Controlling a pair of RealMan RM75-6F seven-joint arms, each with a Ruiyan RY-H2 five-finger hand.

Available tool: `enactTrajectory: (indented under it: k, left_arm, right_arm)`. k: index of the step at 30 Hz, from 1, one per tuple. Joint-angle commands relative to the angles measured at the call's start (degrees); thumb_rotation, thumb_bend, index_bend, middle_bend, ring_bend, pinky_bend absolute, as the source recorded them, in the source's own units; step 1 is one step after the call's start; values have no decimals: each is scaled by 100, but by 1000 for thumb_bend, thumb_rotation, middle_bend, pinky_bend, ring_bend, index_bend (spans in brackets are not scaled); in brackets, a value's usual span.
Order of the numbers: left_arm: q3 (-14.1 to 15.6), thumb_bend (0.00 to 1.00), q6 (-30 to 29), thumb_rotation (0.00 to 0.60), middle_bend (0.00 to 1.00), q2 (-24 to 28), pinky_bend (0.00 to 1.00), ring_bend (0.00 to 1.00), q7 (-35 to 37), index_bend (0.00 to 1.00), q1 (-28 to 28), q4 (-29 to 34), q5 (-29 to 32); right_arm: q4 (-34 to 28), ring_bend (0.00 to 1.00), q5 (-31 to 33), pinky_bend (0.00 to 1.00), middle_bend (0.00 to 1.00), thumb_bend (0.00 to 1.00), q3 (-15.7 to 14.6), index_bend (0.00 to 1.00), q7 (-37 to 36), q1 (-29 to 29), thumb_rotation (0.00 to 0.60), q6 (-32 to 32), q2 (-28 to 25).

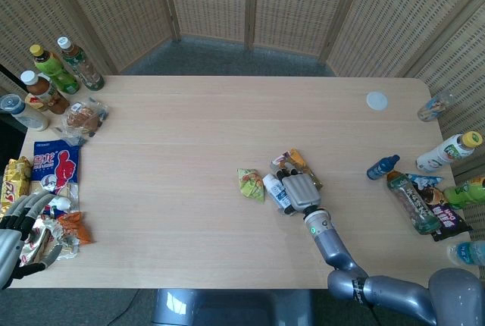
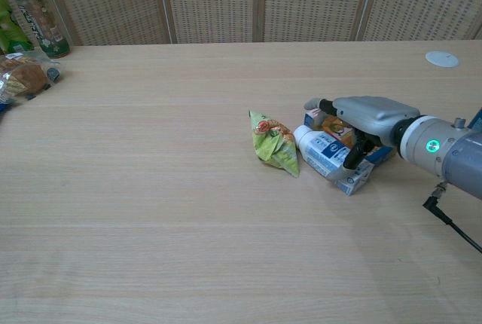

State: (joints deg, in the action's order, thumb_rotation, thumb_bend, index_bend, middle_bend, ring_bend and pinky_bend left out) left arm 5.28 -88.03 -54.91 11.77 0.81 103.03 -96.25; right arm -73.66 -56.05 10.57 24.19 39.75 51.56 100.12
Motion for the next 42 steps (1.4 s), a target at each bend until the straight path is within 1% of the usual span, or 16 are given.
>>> enactTrajectory:
  k: [1, 5, 8, 12, 16, 21, 23, 27, 42]
  left_arm:
    - [0, 346, -6, 600, 61, 3, 0, 0, -12, 51, -3, 13, -8]
    - [-2, 347, -12, 600, 60, 6, 0, 0, -23, 51, -9, 26, -1]
    - [-7, 345, -21, 600, 60, 12, 0, 0, -37, 49, -10, 32, -4]
    - [-11, 347, -22, 600, 59, 14, 0, 0, -32, 49, -6, 38, -11]
    - [-6, 346, -3, 600, 59, -2, 0, 0, -24, 49, 2, 32, -20]
    - [-17, 348, 60, 600, 58, -31, 0, 0, -24, 49, 52, 31, -42]
    - [-22, 347, 83, 600, 58, -37, 0, 0, -25, 49, 74, 36, -52]
    - [-21, 347, 94, 600, 58, -43, 0, 0, -2, 49, 90, 21, -65]
    - [22, 347, 24, 600, 58, -67, 0, 0, 175, 49, 37, -136, -69]
  right_arm:
    - [162, 81, 45, 335, 203, 0, 104, 0, -138, 91, 544, -158, -64]
    - [344, 70, 119, 322, 197, 0, 199, 0, -247, 176, 510, -322, -177]
    - [426, 43, 184, 284, 189, 0, 239, 0, -230, 229, 491, -393, -292]
    - [379, 6, 333, 240, 180, 0, 289, 0, -140, 266, 447, -418, -504]
    - [11, 0, 417, 234, 179, 0, 288, 0, -21, 206, 442, -214, -726]
    - [-718, 0, 407, 234, 179, 0, 170, 0, 299, 123, 442, 198, -887]
    - [-968, 0, 399, 234, 178, 0, 126, 0, 445, 114, 444, 362, -881]
    - [-1127, 0, 486, 234, 179, 0, 58, 0, 635, 142, 443, 475, -776]
    - [-759, 0, 659, 233, 179, 0, -130, 0, 558, 110, 445, 496, -237]
